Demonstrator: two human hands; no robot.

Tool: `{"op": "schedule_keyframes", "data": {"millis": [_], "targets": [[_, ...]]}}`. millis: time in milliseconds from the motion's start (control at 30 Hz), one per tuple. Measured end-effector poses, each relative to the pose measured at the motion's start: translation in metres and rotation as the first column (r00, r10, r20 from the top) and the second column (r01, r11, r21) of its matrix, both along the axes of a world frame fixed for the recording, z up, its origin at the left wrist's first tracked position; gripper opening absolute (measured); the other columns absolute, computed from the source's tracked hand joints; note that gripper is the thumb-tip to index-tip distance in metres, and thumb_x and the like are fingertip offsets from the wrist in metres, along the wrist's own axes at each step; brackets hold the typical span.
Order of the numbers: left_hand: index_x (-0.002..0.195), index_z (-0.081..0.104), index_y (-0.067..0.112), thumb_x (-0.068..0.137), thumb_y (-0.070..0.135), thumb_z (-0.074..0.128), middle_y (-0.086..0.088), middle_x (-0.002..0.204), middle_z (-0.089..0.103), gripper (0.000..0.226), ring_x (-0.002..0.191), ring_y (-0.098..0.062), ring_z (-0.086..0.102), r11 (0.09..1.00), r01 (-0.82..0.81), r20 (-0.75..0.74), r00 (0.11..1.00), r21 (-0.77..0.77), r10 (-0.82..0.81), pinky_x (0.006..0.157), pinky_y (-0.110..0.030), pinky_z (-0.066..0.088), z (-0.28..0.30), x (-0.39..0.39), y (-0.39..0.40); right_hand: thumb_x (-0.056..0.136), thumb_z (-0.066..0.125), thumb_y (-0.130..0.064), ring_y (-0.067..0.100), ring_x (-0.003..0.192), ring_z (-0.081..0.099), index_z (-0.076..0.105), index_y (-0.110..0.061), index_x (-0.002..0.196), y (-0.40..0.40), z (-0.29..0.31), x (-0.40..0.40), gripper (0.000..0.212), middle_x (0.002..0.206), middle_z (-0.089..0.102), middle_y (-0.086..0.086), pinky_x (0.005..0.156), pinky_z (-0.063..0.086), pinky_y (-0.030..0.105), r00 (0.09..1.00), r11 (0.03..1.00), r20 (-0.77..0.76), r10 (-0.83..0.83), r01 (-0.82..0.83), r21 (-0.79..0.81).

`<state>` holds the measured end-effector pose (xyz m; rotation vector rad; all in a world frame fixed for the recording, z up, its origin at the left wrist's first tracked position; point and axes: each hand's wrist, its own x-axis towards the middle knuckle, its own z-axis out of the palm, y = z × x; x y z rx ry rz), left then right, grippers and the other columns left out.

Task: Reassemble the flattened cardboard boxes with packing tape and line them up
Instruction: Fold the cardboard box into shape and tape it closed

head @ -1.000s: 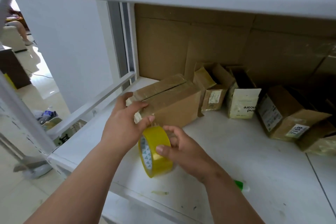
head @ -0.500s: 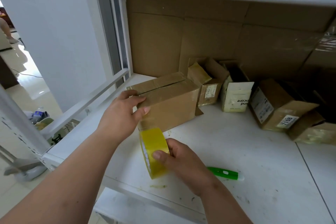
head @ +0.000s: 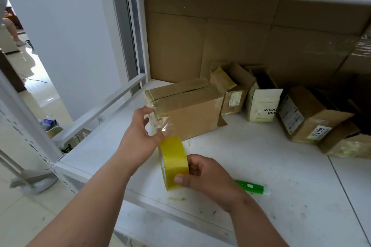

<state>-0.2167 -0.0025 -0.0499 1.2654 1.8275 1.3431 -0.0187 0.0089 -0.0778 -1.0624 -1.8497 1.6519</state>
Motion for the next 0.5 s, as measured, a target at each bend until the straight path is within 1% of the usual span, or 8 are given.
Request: {"op": "schedule_keyframes", "data": {"millis": [67,133,167,233,267,333,433,500], "targets": [[0.131,0.047,0.041,0.086,0.029,0.075,0.013,0.144,0.04,0.055,0.124,-0.01,0.049,0.997,-0.068,0.031,0.997,-0.021,0.068,0.097,-0.035,0.046,-0.002,0.005,-0.004,0.075,0.077,-0.035,0.015,0.095,0.071,0.074,-0.023,0.098,0.007,0.004,0.011,0.026,0.098,0.076,-0.002,0.083,0.056,0.027,0.997,0.997,-0.01,-0.077,0.077,0.024],[0.136,0.049,0.044,0.088,0.038,0.071,0.009,0.134,0.042,0.052,0.108,-0.007,0.054,0.995,-0.086,0.056,0.995,-0.045,0.088,0.089,-0.031,0.044,-0.002,0.007,-0.008,0.086,0.071,-0.022,0.01,0.089,0.068,0.074,-0.026,0.09,0.019,0.01,0.027,0.006,0.094,0.074,-0.007,0.065,0.052,0.016,0.969,0.967,0.064,-0.238,0.23,0.112],[0.137,0.048,0.046,0.089,0.043,0.068,0.008,0.128,0.044,0.052,0.103,-0.004,0.054,0.995,-0.074,0.072,0.994,-0.06,0.078,0.088,-0.03,0.042,-0.001,0.008,-0.01,0.088,0.067,-0.016,0.008,0.089,0.067,0.072,-0.028,0.087,0.026,0.011,0.037,0.013,0.092,0.072,-0.009,0.063,0.052,0.015,0.938,0.939,0.154,-0.311,0.278,0.202],[0.142,0.044,0.048,0.089,0.048,0.065,0.006,0.119,0.052,0.056,0.101,-0.004,0.054,0.995,-0.038,0.105,0.993,-0.094,0.048,0.088,-0.031,0.041,0.0,0.009,-0.013,0.086,0.063,-0.01,0.009,0.094,0.063,0.066,-0.031,0.091,0.041,0.009,0.058,0.022,0.097,0.066,-0.012,0.078,0.054,0.023,0.846,0.906,0.383,-0.372,0.242,0.347],[0.144,0.041,0.048,0.09,0.048,0.065,0.005,0.114,0.056,0.059,0.101,-0.006,0.056,0.994,-0.021,0.126,0.991,-0.108,0.034,0.09,-0.031,0.042,0.0,0.009,-0.014,0.083,0.064,-0.012,0.009,0.098,0.06,0.063,-0.032,0.095,0.046,0.009,0.066,0.024,0.102,0.063,-0.012,0.087,0.052,0.029,0.792,0.921,0.508,-0.339,0.169,0.351],[0.147,0.038,0.046,0.09,0.042,0.067,0.0,0.107,0.062,0.064,0.101,-0.011,0.06,0.993,-0.001,0.171,0.985,-0.121,0.022,0.096,-0.034,0.045,-0.002,0.012,-0.015,0.079,0.07,-0.022,0.011,0.107,0.054,0.056,-0.036,0.102,0.05,0.006,0.077,0.031,0.113,0.054,-0.01,0.096,0.048,0.033,0.668,0.971,0.72,-0.187,0.016,0.238],[0.147,0.038,0.044,0.09,0.035,0.069,-0.011,0.106,0.065,0.065,0.104,-0.02,0.063,0.993,-0.034,0.214,0.975,-0.112,0.057,0.099,-0.036,0.046,-0.004,0.017,-0.013,0.082,0.071,-0.037,0.015,0.111,0.048,0.05,-0.036,0.104,0.048,0.005,0.079,0.03,0.116,0.045,-0.007,0.099,0.042,0.032,0.482,0.976,0.868,-0.119,-0.106,0.193],[0.142,0.044,0.039,0.091,0.032,0.068,-0.007,0.1,0.069,0.057,0.099,-0.016,0.065,0.992,-0.075,0.216,0.972,-0.106,0.096,0.089,-0.029,0.048,-0.003,0.02,-0.012,0.086,0.066,-0.048,0.015,0.102,0.053,0.058,-0.03,0.1,0.047,0.005,0.078,0.024,0.11,0.052,-0.007,0.092,0.043,0.031,0.448,0.96,0.877,-0.172,-0.123,0.251]]}}
